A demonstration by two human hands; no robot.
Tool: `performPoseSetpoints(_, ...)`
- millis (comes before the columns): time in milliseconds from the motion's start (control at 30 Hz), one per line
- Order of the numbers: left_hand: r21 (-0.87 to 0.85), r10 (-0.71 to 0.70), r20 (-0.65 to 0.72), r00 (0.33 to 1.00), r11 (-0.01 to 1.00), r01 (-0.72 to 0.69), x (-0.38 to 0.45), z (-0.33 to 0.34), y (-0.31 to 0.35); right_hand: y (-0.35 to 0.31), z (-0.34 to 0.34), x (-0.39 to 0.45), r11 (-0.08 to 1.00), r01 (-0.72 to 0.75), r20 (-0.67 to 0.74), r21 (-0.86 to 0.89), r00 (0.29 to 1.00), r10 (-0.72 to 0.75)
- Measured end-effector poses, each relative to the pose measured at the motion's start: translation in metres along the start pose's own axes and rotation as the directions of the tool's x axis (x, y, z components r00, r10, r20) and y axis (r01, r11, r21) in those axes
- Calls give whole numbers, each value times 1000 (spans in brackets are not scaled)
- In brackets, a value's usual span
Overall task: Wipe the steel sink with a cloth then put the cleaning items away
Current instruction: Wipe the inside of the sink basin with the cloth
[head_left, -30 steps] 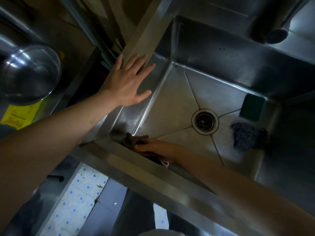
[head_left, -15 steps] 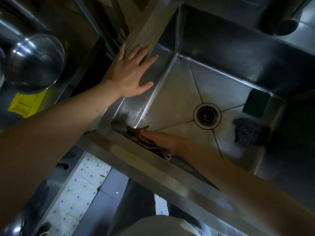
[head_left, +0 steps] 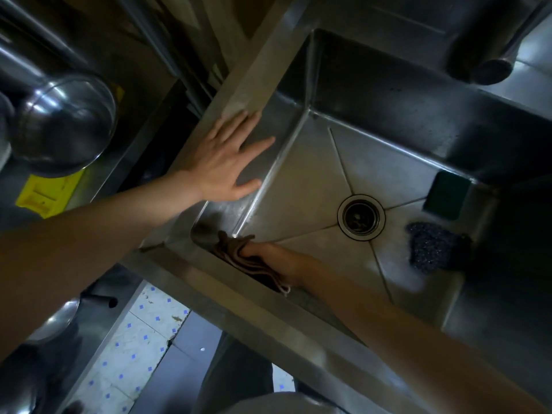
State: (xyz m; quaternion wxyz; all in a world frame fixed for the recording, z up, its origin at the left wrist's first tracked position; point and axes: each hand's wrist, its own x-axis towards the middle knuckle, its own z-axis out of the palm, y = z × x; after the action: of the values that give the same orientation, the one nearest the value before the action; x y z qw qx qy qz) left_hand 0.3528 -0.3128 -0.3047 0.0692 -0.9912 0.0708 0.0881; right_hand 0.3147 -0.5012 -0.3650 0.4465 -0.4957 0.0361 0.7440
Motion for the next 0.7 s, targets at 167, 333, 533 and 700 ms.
performPoseSetpoints(167,-48,41,-15,999,998,-42,-33,10,6,-15,13,-2,992,75,37,-105,997,-72)
performPoseSetpoints(333,-28,27,-16,1000,999,-27,-31,6,8,-19,16,-1,965,210,72,-156,977,-201)
performPoseSetpoints(533,-17,3,-11,1000,1000,-3,-31,6,10,-5,5,-17,954,220,118,-202,973,-199)
performPoseSetpoints(700,-18,2,-19,1000,1000,-3,-31,7,10,-8,5,-18,963,192,82,-190,980,-180)
